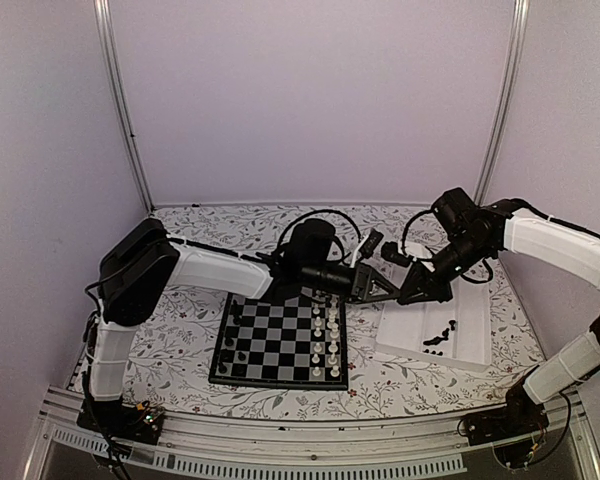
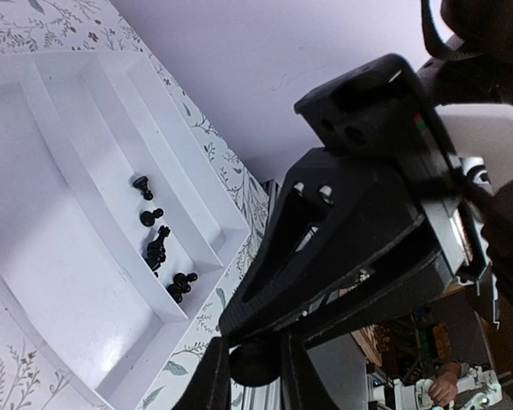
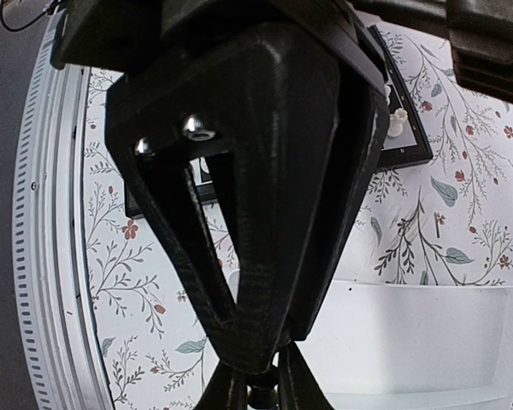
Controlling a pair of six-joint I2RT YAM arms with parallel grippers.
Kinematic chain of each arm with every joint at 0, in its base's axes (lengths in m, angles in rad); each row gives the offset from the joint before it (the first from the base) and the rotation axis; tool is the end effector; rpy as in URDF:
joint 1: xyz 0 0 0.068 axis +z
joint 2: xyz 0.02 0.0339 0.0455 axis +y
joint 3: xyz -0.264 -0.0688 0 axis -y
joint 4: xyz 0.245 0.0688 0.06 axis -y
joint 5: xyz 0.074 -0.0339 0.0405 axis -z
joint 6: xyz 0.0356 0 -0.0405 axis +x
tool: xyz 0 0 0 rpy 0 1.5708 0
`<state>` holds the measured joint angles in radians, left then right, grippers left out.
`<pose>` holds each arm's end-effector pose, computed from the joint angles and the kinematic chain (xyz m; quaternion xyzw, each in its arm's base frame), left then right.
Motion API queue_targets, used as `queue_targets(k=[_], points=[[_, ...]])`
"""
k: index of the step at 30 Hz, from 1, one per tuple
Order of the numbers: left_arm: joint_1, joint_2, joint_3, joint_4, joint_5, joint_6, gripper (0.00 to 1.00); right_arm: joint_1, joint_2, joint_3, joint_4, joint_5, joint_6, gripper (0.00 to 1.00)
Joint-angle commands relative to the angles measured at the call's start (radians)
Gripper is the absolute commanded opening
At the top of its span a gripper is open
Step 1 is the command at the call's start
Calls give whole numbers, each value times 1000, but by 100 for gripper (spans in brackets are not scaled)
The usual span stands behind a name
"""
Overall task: Set up the chess pieces on the board
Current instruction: Place the chess piece on the chessboard.
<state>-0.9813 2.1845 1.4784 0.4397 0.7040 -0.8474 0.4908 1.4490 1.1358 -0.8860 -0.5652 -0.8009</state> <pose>0.2560 -0.4242 0.1894 0.2587 0.7304 -0.6185 0.1306 0.2356 0.1475 0.2602 -0.6092 0.7227 0.2434 0.2176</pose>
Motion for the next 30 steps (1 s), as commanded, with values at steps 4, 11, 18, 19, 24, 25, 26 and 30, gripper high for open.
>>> queue_targets(k=[4,11,18,19,24,25,26,30], points=[[9,-75,-71,106,-20,27,10,-41,-50,28,81,56,17,42],[19,-224,-269,334,-143,81,9,-252,-156,175,179,-173,137,66],[-3,-202,-364,829,-270,-62,8,-281,-172,28,425,-623,439,63],[-8,-190,-349,843,-275,-62,9,-281,-173,8,441,-664,487,63],[-14,-130,-269,851,-290,-61,9,-281,-109,-47,449,-808,550,64],[-13,-119,-257,852,-292,-65,9,-281,-106,-70,477,-835,562,64],[-14,-103,-242,851,-294,-75,8,-280,-108,-98,526,-857,599,64],[-19,-49,-187,868,-290,-118,8,-278,-127,-176,727,-882,788,63]])
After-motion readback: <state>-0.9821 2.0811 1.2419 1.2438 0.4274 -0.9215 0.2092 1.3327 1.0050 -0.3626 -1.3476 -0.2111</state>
